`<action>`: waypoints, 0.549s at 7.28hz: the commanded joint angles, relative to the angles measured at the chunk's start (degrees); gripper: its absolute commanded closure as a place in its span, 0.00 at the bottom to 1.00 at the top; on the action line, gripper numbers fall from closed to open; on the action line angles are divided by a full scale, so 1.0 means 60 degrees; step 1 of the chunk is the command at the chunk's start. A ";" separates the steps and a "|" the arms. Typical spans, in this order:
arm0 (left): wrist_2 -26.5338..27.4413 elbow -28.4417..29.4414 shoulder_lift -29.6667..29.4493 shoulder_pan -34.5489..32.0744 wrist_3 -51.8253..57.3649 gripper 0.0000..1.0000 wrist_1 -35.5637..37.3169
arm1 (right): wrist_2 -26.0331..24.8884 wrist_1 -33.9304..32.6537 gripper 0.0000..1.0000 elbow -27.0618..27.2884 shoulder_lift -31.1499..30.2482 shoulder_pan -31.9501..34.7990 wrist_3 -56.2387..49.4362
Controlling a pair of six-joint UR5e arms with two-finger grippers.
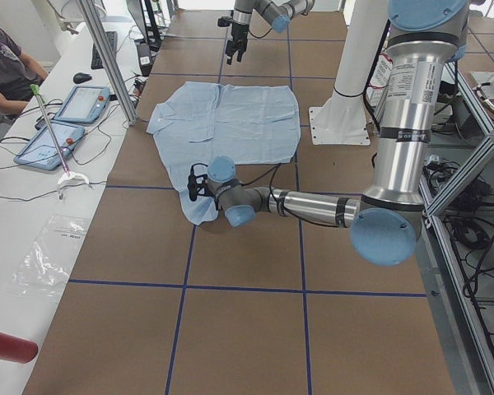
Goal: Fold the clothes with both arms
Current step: 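Fold the other sleeve with the left gripper across the chest while right gripper withdraws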
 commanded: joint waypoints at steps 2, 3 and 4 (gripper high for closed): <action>0.1162 0.0059 -0.3910 0.1243 -0.1643 1.00 0.3166 | 0.0569 0.0056 0.00 0.0020 -0.0847 0.0834 -0.1579; 0.2080 0.0509 -0.4938 0.1652 -0.1643 1.00 0.3265 | 0.0746 0.0071 0.00 0.0035 -0.1097 0.1156 -0.2122; 0.2959 0.1470 -0.5891 0.2207 -0.1643 1.00 0.3237 | 0.0951 0.0071 0.00 0.0020 -0.1230 0.1421 -0.2475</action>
